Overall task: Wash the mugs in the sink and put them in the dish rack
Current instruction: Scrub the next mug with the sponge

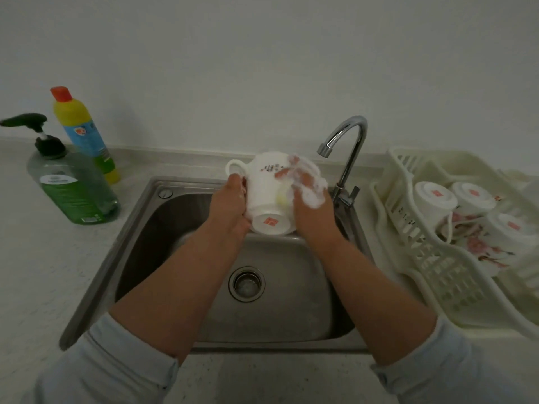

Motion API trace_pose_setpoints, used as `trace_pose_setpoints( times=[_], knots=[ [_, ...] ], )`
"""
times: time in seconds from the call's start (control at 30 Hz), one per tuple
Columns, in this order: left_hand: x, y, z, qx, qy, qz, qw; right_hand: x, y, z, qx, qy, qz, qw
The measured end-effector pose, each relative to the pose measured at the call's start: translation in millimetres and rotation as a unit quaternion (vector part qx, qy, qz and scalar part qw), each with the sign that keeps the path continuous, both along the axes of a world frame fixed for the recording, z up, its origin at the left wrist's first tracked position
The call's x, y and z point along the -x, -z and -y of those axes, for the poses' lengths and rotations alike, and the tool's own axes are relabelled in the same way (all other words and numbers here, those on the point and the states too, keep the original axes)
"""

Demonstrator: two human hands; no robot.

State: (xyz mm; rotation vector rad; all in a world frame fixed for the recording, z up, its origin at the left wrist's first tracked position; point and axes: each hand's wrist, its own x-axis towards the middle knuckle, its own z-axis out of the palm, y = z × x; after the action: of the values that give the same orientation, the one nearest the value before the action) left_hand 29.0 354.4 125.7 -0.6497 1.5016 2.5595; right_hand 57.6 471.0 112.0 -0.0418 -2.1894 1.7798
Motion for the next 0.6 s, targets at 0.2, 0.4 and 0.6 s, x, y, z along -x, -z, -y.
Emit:
trace_pose_setpoints(
  times=[0.2, 0.4, 0.6],
  knots=[
    [-5.3, 25.1, -6.0, -0.005, 0.041, 0.027, 0.999, 16.2, -15.3, -10.5, -0.039, 0.033, -0.008, 0.999],
    [-4.9, 40.6, -3.7, -0.081, 0.015, 0.048, 0.995, -18.8, 7.6, -3.8, -0.151, -0.085, -0.088, 0.981],
    [-9.8, 51.5, -2.1, -0.205, 0.042, 0.091, 0.974, 12.9, -10.1, -15.4, -0.082, -0.014, -0.070, 0.994]
  ],
)
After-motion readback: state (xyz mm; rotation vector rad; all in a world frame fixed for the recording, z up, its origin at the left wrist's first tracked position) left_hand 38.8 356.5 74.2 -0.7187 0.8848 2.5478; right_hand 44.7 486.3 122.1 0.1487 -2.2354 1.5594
